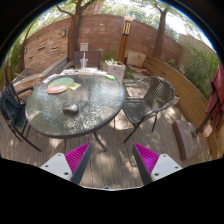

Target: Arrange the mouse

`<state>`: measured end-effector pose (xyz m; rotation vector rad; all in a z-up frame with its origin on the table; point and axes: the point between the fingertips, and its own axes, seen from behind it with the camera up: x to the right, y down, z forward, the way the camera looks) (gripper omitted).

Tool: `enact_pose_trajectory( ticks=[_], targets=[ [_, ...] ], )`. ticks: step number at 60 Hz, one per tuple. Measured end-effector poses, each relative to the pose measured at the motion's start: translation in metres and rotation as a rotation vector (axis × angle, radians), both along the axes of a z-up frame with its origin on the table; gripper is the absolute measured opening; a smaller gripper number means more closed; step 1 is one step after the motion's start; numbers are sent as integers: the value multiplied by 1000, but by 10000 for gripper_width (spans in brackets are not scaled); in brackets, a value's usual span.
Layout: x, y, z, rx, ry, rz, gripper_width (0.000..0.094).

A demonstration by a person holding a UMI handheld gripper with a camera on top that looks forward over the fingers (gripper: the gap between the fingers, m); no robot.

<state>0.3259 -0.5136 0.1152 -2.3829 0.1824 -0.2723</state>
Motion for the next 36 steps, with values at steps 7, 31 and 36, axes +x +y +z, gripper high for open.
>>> enact_pose_trajectory(
  ticks=[7, 31, 36],
  targets=[
    [-43, 28, -24, 2, 25, 43, 848],
    [-120, 212, -110, 29, 40, 218, 853],
    [-123, 244, -122, 26, 33, 247, 858]
  ],
)
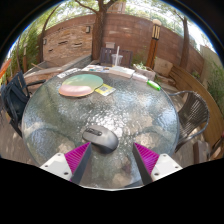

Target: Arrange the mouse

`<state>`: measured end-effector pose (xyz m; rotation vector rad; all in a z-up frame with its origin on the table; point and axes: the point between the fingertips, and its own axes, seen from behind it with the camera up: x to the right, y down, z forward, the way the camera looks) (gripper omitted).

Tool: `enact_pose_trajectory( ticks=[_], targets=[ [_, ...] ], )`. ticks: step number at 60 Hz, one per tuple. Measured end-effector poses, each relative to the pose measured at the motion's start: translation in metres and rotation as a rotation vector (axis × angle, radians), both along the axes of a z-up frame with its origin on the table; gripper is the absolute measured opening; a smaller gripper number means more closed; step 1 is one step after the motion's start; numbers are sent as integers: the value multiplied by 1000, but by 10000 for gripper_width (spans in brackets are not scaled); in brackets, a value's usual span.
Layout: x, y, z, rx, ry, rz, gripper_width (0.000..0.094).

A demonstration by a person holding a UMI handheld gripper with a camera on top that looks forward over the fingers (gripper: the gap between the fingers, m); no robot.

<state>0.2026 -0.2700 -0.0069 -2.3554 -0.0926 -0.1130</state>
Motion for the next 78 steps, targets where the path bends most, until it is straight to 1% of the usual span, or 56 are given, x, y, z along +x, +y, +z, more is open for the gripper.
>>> enact_pose_trajectory(
  ticks=[6, 11, 14, 17, 20, 24, 29, 38, 42, 46, 49, 55, 61, 66, 69, 72, 75, 78],
  targets=[
    [-1, 25, 1, 7, 17, 25, 840],
    [0, 44, 0, 16, 24, 22, 841],
    [2, 56, -2, 15, 29, 18, 823],
    [3, 63, -4, 12, 39, 8, 787],
    [2, 69, -7, 2, 47, 3, 718],
    [-3, 72, -11, -15, 69, 4, 538],
    [-5, 75, -11, -16, 67, 0, 528],
    [-6, 76, -9, -17, 55, -14, 428],
    [-4, 76, -10, -24, 43, -46, 393],
    [-3, 76, -5, -27, 37, -79, 393],
    [0, 78, 7, -17, 23, -103, 374],
    [9, 98, 52, 41, 1, -184, 375],
    [20, 141, 118, 163, 0, -268, 376],
    [16, 187, 175, 275, 0, -297, 375],
    [5, 216, 201, 337, 17, -300, 374],
    [-8, 244, 222, 377, 30, -287, 375],
    [-31, 269, 225, 400, 43, -258, 374],
    [-58, 293, 216, 392, 59, -227, 373]
  ],
)
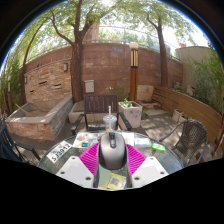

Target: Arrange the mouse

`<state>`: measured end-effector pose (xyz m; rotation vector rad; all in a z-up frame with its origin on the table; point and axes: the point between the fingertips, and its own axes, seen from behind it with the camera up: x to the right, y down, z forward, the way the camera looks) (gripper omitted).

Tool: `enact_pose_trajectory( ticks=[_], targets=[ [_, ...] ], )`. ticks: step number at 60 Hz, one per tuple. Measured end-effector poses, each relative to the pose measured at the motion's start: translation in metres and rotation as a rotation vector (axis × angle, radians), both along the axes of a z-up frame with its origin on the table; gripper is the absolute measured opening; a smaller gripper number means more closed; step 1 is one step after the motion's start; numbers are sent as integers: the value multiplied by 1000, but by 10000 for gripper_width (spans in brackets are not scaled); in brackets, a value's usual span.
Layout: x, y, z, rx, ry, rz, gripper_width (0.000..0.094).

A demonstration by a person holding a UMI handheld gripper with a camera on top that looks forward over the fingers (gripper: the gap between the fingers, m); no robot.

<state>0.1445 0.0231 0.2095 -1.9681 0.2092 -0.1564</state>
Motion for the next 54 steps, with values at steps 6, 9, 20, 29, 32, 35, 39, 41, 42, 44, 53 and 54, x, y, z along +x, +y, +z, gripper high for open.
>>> enact_pose_trajectory(
  ticks=[6, 9, 20, 29, 32, 35, 39, 41, 42, 44, 53, 54],
  targets=[
    [-52, 30, -56, -80, 66, 66, 373],
    [-69, 38, -92, -142, 92, 81, 378],
    [-88, 37, -195, -324, 94, 66, 411],
    [-92, 35, -217, -370, 109, 65, 551],
    [-91, 31, -206, -363, 93, 62, 680],
    [-94, 26, -187, -347, 82, 69, 869],
    [-95, 16, -156, -336, 59, 64, 851],
    [-96, 9, -138, -327, 46, 60, 873],
    [-97, 5, -129, -323, 41, 60, 866],
    [-99, -4, -112, -314, 31, 59, 852],
    [-113, -50, -41, -283, -3, 58, 855],
    [-114, -55, -35, -280, -8, 58, 855]
  ],
)
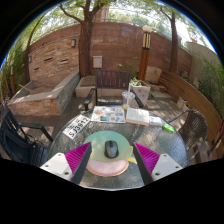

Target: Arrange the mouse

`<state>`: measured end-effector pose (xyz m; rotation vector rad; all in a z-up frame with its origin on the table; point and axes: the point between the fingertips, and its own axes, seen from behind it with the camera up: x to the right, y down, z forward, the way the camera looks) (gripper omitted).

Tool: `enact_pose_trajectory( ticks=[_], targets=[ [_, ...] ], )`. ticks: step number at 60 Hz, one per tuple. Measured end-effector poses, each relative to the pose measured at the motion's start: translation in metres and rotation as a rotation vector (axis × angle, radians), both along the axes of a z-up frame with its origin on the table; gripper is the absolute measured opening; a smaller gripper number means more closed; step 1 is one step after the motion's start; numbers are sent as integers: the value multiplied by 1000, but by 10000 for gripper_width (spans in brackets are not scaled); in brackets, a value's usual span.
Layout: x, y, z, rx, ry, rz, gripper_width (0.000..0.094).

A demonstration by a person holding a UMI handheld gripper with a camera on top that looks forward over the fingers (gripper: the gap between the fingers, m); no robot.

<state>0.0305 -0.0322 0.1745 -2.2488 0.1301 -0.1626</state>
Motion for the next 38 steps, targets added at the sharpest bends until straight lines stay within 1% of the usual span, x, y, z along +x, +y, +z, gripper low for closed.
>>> enact_pose_trajectory(
  ticks=[7, 15, 28, 38],
  targets=[
    [-8, -34, 33, 12, -21, 0, 851],
    [-12, -66, 47, 5, -36, -9, 854],
    [-17, -102, 42, -24, -24, -28, 851],
    [-20, -108, 36, -41, -29, -12, 853]
  ],
)
